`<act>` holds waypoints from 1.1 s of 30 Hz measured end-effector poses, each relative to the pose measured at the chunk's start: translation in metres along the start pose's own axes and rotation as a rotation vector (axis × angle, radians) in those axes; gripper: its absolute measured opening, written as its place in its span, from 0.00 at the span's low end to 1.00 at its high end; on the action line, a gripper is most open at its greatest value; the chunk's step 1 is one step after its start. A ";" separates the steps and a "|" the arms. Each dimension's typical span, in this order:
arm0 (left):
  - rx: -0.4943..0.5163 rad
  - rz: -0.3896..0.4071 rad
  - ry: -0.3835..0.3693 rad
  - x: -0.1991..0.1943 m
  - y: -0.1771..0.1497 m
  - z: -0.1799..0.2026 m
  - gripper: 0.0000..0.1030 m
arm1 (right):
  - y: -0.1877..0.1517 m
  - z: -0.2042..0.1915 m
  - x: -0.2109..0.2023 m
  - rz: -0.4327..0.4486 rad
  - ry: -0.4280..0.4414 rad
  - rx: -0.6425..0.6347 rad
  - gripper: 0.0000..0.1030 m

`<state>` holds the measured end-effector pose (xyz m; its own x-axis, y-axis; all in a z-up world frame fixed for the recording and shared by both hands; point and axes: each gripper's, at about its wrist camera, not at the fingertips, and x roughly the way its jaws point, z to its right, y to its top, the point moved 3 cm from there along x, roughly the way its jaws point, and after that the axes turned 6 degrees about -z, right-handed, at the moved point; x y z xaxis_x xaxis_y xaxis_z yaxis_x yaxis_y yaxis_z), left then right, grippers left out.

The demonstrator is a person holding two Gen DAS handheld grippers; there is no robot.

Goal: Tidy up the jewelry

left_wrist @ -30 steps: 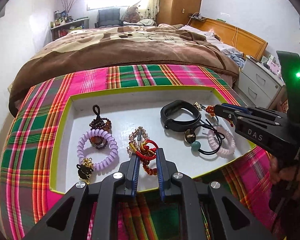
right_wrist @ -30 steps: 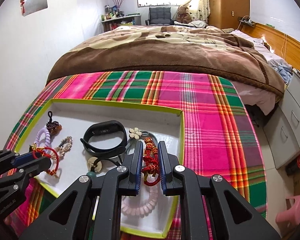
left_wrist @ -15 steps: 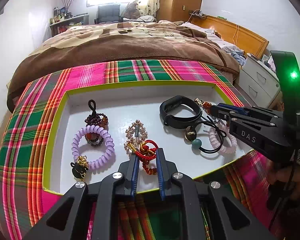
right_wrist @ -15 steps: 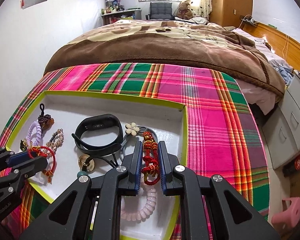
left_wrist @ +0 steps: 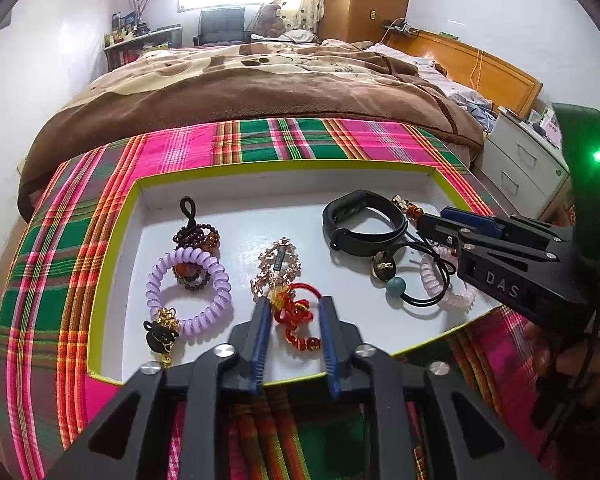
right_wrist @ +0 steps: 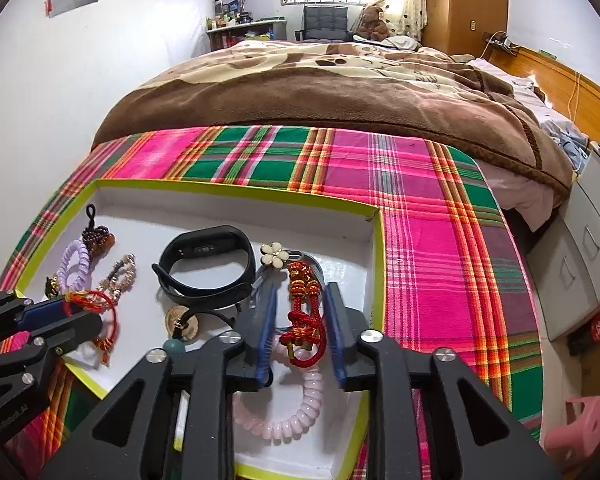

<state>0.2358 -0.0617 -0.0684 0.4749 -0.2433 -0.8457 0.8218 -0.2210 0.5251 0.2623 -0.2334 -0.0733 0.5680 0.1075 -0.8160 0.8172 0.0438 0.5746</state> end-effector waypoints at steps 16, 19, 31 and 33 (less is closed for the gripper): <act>-0.007 0.069 0.061 -0.043 -0.018 0.010 0.40 | -0.023 -0.017 -0.052 0.091 0.025 0.046 0.45; -0.023 0.088 0.107 -0.052 -0.022 0.010 0.40 | -0.032 -0.022 -0.064 0.101 0.025 0.051 0.45; -0.052 0.107 0.223 -0.079 -0.051 0.005 0.40 | -0.066 -0.039 -0.092 0.122 0.054 0.070 0.46; -0.061 0.110 0.214 -0.082 -0.054 0.006 0.40 | -0.070 -0.041 -0.093 0.119 0.046 0.073 0.46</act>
<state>0.1501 -0.0353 -0.0267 0.6131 -0.0553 -0.7881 0.7760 -0.1449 0.6139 0.1481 -0.2058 -0.0348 0.6578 0.1533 -0.7374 0.7500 -0.0445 0.6599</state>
